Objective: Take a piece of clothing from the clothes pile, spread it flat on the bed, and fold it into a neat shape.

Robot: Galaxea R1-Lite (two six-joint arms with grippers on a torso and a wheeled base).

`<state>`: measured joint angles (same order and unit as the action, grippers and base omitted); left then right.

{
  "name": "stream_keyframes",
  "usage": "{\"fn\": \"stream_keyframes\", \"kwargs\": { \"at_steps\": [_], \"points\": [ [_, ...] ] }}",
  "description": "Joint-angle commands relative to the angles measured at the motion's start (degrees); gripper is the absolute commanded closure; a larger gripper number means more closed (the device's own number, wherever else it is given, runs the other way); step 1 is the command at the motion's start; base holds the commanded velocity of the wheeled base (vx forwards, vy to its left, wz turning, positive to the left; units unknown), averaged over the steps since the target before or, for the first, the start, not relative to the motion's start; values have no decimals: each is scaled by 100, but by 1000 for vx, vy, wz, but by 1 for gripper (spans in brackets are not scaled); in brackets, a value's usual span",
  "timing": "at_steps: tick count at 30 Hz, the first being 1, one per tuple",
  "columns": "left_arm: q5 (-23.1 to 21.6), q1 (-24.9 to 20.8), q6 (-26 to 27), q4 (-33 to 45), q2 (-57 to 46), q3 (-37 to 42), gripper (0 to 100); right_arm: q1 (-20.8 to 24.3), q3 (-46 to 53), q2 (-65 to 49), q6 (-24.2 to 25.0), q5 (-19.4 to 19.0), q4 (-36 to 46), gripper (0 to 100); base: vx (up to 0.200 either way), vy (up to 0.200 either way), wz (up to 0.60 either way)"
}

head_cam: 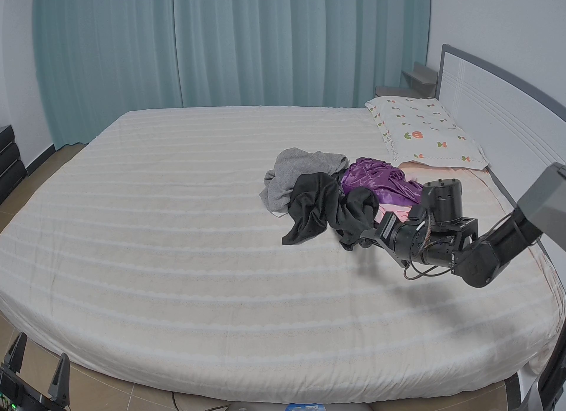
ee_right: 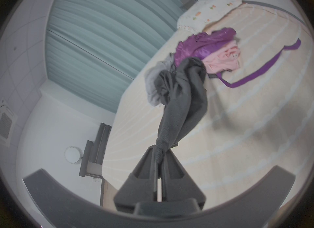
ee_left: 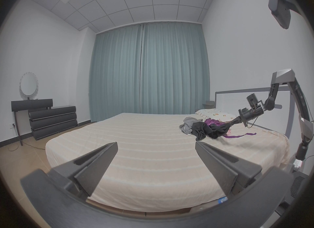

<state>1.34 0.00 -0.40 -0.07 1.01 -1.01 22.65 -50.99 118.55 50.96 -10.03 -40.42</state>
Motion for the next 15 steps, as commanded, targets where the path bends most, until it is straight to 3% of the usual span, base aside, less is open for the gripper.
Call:
{"fn": "stream_keyframes", "kwargs": {
  "at_steps": [1, 15],
  "points": [
    [-81, -9, 23, -1, -22, 101, 0, 328, 652, -1282, 2, -7, -317, 100, 0, 0, 0],
    [-81, 26, -48, -19, -22, 101, 0, 688, 582, -2618, -24, 10, -378, 100, 0, 0, 0]
  ]
}}
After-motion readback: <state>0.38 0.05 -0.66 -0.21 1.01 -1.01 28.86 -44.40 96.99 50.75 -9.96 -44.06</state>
